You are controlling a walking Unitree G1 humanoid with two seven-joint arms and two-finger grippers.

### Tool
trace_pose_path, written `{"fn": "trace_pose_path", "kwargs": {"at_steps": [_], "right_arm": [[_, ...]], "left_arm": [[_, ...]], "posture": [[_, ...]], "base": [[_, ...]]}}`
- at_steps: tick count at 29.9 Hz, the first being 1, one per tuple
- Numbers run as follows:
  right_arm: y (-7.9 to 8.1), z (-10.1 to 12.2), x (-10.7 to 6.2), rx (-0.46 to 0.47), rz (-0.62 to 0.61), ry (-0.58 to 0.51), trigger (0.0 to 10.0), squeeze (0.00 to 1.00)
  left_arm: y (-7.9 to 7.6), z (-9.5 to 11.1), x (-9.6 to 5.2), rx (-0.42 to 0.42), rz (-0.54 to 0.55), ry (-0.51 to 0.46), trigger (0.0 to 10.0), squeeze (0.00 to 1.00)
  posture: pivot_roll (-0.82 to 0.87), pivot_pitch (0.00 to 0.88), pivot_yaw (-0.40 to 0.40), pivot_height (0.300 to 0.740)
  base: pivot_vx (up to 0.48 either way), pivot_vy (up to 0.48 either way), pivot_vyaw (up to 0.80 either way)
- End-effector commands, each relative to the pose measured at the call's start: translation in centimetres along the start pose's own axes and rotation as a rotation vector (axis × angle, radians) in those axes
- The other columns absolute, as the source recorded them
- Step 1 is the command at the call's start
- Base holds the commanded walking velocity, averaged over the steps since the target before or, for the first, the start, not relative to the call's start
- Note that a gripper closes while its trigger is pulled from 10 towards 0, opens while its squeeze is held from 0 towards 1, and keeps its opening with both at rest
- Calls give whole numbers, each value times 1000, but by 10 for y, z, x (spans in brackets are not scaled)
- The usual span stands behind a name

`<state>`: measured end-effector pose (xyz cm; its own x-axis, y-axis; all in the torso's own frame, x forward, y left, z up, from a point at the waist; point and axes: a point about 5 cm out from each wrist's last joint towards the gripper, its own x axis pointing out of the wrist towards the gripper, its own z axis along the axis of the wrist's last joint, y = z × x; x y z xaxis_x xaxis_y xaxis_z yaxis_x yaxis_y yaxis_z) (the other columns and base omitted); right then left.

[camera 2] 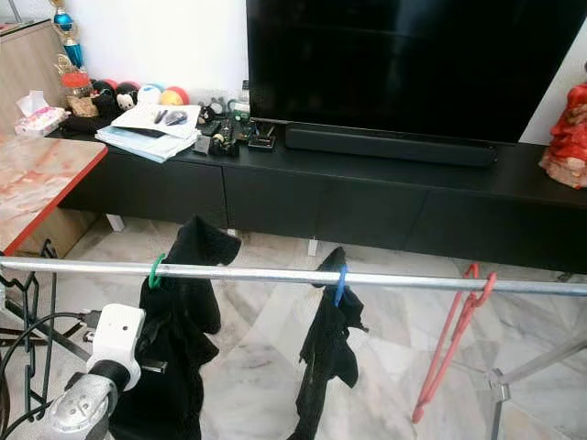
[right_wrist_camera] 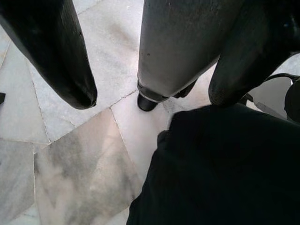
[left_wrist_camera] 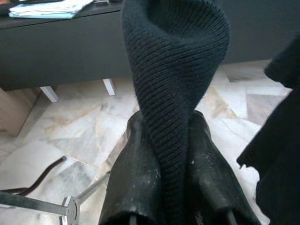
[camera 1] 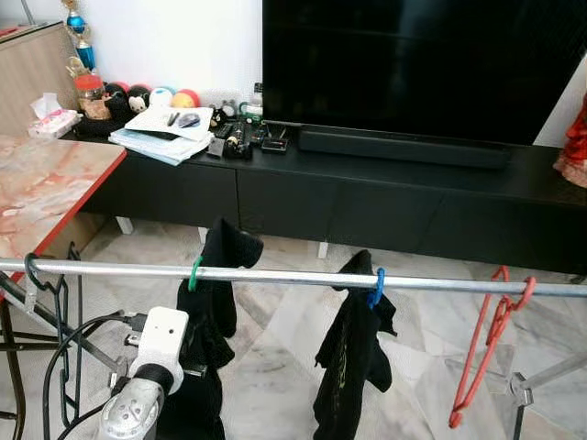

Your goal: Hang hanger

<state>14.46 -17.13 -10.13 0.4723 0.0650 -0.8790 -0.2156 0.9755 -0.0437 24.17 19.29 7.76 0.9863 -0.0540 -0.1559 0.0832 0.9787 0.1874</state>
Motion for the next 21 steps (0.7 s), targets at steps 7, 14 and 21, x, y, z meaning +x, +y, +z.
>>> {"fn": "trace_pose_path", "kwargs": {"at_steps": [7,14,21], "right_arm": [[-1,-1,0,5,-6,0,10000,0],[-1,-1,0,-3,-5,5,10000,0],[-1,-1,0,-4,-3,8,10000,0]], "left_arm": [[4,14,-3,5,11,-73,10000,0],[0,14,-2,8,-3,-69,10000,0],[1,13,-3,11,-2,-60,10000,0]], "posture": [[127,0,-15,740],[125,0,-14,740],[125,0,-13,740]], "base": [[-277,0,0],[-337,0,0],[-337,0,0]]}}
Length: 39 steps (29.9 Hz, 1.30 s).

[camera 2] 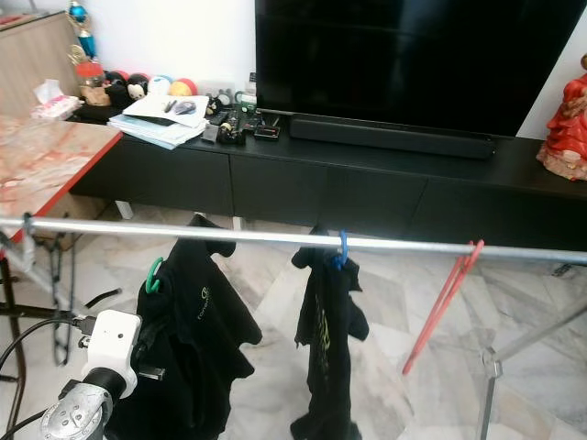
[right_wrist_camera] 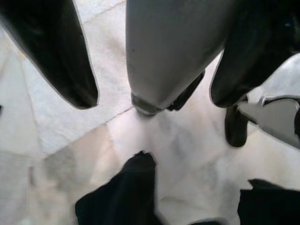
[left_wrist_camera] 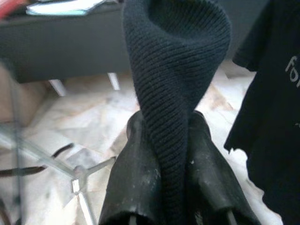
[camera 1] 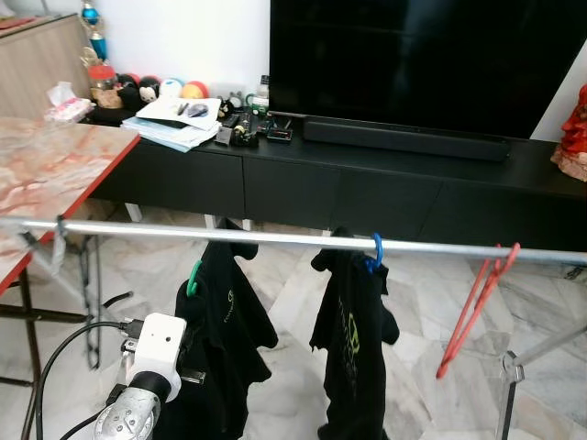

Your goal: Hang hanger

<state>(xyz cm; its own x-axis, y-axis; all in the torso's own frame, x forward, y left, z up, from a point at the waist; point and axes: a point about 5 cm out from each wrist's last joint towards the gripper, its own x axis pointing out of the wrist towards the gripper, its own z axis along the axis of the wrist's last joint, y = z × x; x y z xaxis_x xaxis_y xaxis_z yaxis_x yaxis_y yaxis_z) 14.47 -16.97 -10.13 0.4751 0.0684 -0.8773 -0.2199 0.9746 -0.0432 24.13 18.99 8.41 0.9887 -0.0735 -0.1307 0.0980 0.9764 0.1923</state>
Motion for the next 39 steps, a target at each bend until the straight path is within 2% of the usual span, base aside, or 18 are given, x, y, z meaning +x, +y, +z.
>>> {"fn": "trace_pose_path", "kwargs": {"at_steps": [1,20,24,30,39], "right_arm": [[-2,-2,0,0,-6,11,10000,0],[-3,-2,0,-1,-13,13,10000,0],[-3,-2,0,-1,-14,12,10000,0],[-3,-2,0,1,-17,13,10000,0],[-3,-2,0,4,-17,13,10000,0]], "left_arm": [[2,6,-2,5,12,-31,10000,0],[6,2,-1,8,21,-10,10000,0],[6,-5,0,26,33,34,10000,0],[3,-7,0,-4,21,50,10000,0],[3,-7,1,-4,21,55,10000,0]], "posture": [[125,0,-13,740],[127,0,-18,740],[127,0,-18,740],[127,0,-18,740],[127,0,-16,740]], "base": [[-334,0,0],[-321,0,0],[0,0,0],[0,0,0],[0,480,0]]}}
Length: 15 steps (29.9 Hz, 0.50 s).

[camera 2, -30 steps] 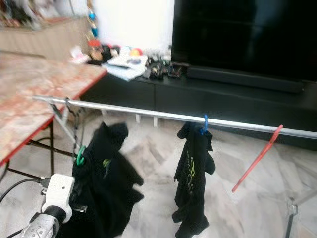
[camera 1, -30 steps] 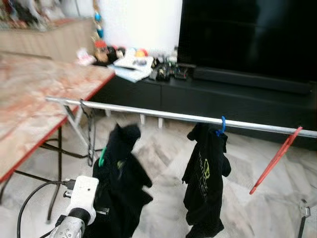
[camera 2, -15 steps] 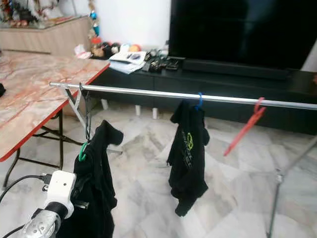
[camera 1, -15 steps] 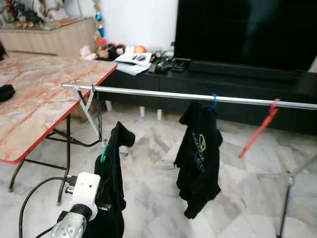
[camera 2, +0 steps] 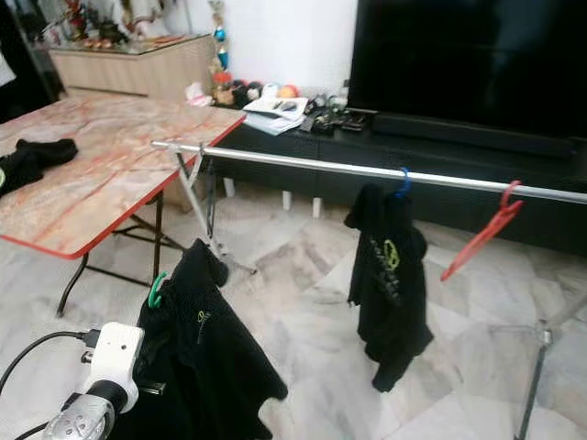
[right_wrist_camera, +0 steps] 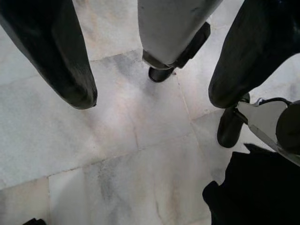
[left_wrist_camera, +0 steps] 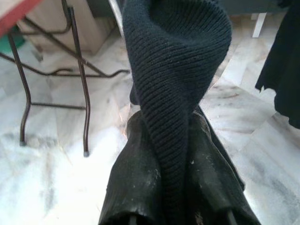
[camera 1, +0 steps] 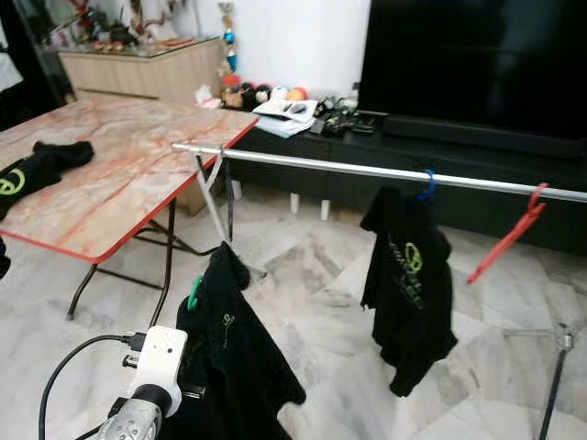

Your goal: Hang hanger

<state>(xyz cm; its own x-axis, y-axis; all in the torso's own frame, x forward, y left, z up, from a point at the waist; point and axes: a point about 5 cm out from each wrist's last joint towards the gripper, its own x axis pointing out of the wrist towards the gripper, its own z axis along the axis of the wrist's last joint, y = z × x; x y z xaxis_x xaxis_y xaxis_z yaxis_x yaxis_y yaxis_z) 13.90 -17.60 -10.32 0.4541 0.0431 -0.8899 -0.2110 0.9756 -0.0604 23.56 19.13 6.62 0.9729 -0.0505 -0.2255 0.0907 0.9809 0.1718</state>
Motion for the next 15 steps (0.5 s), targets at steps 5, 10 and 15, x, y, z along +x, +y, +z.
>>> {"fn": "trace_pose_path", "kwargs": {"at_steps": [5,10,15], "right_arm": [[2,5,1,2,3,-17,10000,0],[2,5,1,2,2,-16,10000,0],[2,5,1,1,3,-16,10000,0]], "left_arm": [[3,12,4,15,10,-44,10000,0],[1,12,4,15,4,-44,10000,0],[1,14,5,28,-6,-52,10000,0]], "posture": [[127,0,-16,740],[127,0,-17,740],[127,0,-17,740]], "base": [[0,480,0],[0,480,0],[0,192,0]]}}
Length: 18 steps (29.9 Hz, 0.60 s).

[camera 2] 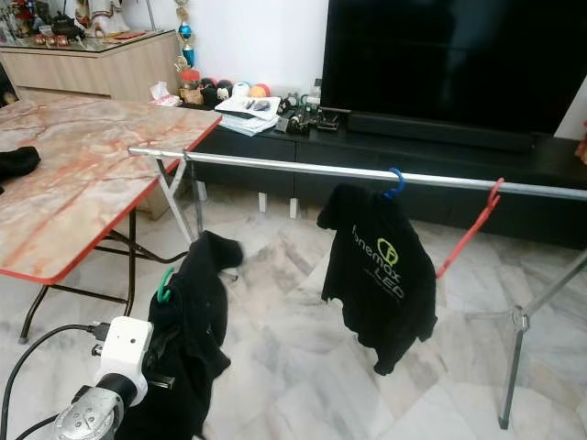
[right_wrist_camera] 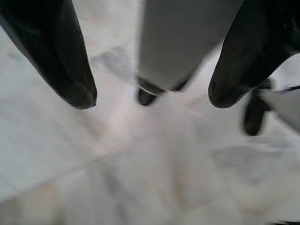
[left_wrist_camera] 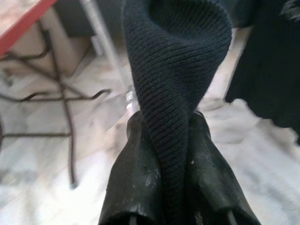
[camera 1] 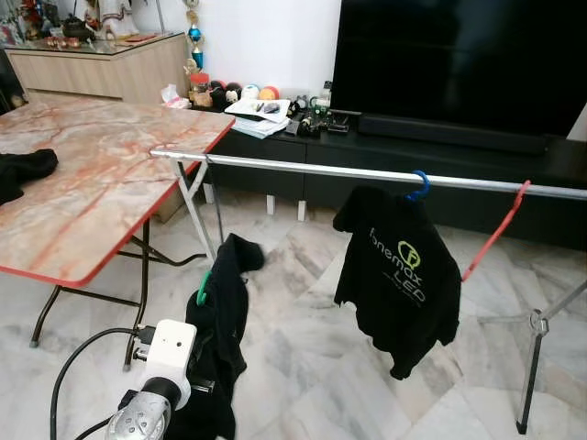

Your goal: Hang hanger

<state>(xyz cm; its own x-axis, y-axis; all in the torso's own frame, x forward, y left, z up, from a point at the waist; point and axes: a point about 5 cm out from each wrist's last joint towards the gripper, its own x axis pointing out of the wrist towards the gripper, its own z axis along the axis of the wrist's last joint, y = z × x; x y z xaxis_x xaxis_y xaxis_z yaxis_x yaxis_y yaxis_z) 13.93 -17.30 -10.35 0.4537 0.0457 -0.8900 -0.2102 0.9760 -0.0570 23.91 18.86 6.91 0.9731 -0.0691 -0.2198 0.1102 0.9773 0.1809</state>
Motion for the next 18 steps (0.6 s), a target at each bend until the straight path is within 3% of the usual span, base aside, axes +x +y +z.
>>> {"fn": "trace_pose_path", "kwargs": {"at_steps": [1,18], "right_arm": [[-1,5,1,-1,0,-16,10000,0],[-1,5,1,6,-11,-21,10000,0]], "left_arm": [[2,9,2,18,10,-39,10000,0],[-4,11,2,15,-27,-52,10000,0]], "posture": [[127,0,-17,740],[129,0,-14,740]], "base": [[0,0,0],[0,0,0]]}}
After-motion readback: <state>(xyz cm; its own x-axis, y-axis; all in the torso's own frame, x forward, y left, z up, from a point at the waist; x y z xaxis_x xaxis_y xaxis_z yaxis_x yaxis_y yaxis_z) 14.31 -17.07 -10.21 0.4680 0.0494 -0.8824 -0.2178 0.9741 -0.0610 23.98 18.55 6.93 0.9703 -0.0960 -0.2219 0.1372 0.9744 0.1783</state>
